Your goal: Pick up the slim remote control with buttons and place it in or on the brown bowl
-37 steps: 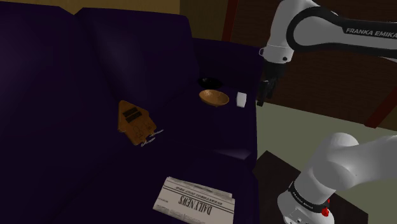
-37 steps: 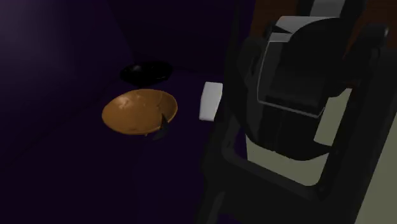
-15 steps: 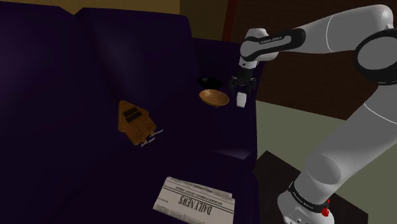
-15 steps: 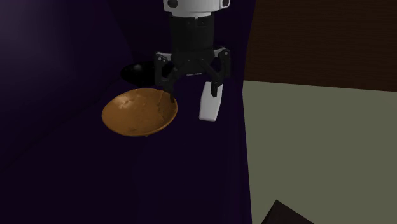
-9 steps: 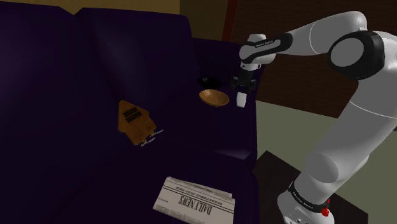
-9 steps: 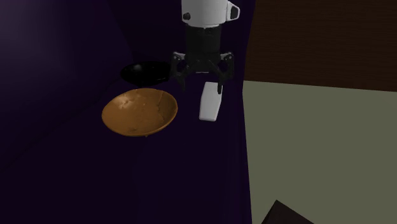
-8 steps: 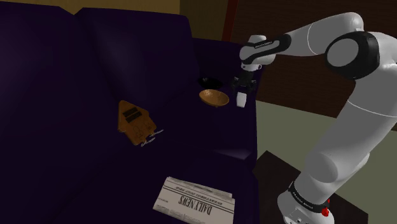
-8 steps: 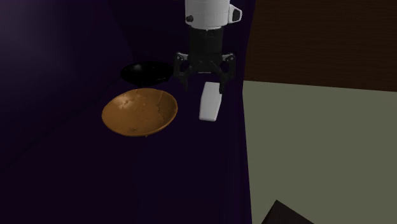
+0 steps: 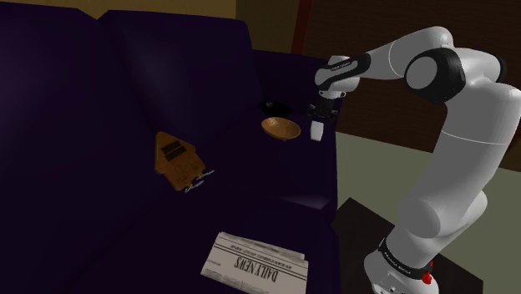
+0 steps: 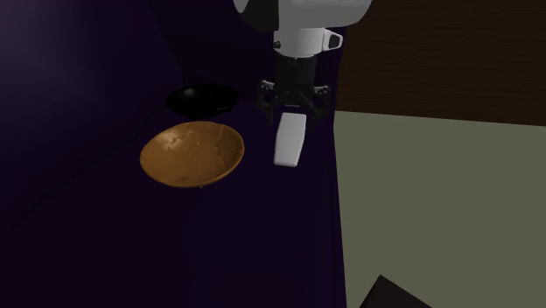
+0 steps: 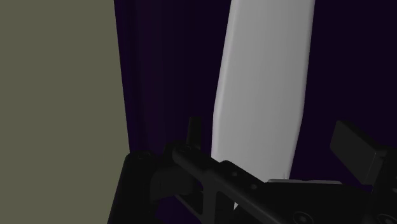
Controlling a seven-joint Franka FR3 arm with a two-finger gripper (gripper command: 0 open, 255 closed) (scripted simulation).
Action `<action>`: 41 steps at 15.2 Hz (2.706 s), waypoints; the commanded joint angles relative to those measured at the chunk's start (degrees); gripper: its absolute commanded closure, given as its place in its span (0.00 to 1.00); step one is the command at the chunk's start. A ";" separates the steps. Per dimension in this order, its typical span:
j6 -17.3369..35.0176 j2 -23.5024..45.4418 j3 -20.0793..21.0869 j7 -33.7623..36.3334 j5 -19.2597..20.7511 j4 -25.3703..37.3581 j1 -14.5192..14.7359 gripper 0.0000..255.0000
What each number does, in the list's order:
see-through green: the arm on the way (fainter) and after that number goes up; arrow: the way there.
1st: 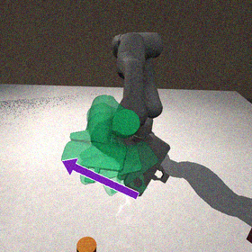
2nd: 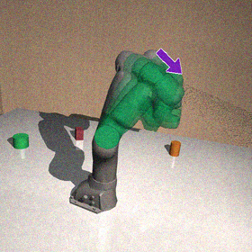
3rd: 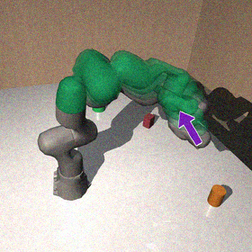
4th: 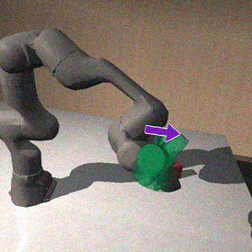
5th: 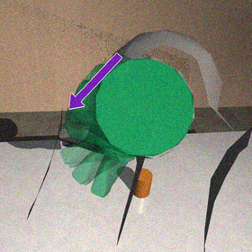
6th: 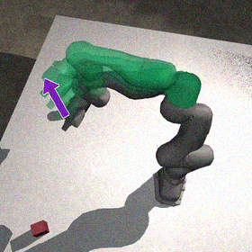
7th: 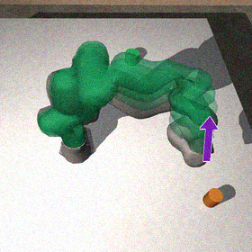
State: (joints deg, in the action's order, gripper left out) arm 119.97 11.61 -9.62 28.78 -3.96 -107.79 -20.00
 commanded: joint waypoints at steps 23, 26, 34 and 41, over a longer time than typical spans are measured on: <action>1.87 0.78 0.00 -0.17 -0.23 -1.07 -0.08 1.00; -0.22 -0.09 -0.05 0.03 0.01 0.17 -0.04 1.00; -5.88 -1.94 -0.16 0.47 0.52 4.02 0.01 1.00; -10.99 -2.96 -0.22 0.76 0.81 8.13 0.02 1.00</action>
State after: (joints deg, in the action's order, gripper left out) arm 109.67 8.96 -9.78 29.60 -3.22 -100.02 -19.92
